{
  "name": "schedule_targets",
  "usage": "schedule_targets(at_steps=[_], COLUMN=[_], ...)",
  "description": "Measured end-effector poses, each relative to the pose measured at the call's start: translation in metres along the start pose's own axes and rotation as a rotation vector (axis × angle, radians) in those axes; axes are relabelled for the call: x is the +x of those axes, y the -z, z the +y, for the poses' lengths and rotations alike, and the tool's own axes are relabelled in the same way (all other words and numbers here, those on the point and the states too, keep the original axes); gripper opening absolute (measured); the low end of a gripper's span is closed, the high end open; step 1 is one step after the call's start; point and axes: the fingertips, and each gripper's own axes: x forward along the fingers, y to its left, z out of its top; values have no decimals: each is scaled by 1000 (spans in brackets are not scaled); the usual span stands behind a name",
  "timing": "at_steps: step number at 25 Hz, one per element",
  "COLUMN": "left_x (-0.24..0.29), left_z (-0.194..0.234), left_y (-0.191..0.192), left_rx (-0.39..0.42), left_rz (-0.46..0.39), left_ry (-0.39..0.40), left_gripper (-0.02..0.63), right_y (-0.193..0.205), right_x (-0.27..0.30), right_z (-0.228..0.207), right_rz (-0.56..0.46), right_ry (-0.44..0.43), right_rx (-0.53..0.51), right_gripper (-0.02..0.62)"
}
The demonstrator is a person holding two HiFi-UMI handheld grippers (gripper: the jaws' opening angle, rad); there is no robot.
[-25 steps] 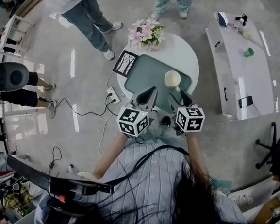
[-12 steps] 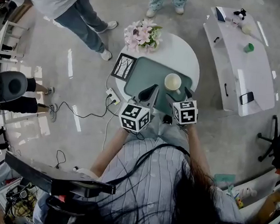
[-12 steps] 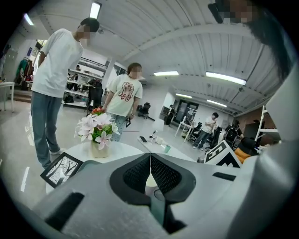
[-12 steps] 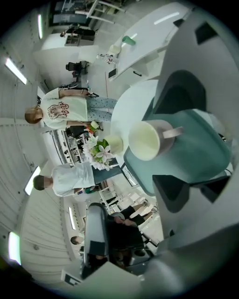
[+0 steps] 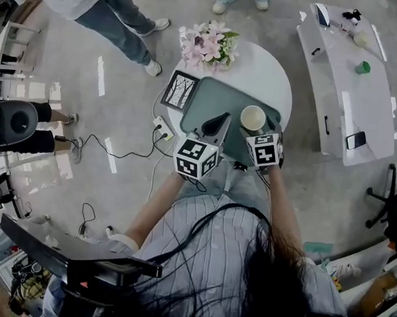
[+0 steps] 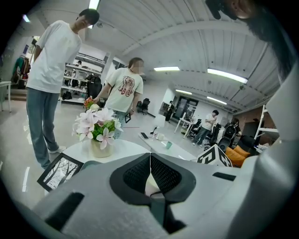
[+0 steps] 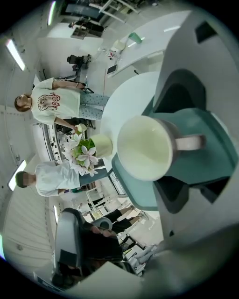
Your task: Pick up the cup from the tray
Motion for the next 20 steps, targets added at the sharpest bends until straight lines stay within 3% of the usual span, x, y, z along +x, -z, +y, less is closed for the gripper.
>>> schedule_targets(at_steps=[10,20], left_x=[-1,-14], left_z=[19,34], left_y=[13,21], left_rx=[-24,-58], left_rz=[43,42], left_ry=[-33,-91], left_gripper=[15,15], right_y=[-4,-12], right_x=[24,36], right_z=[3,-3], right_rz=[33,-167], right_ry=[-30,58], right_rx=[-64,26], right_gripper=[408,410])
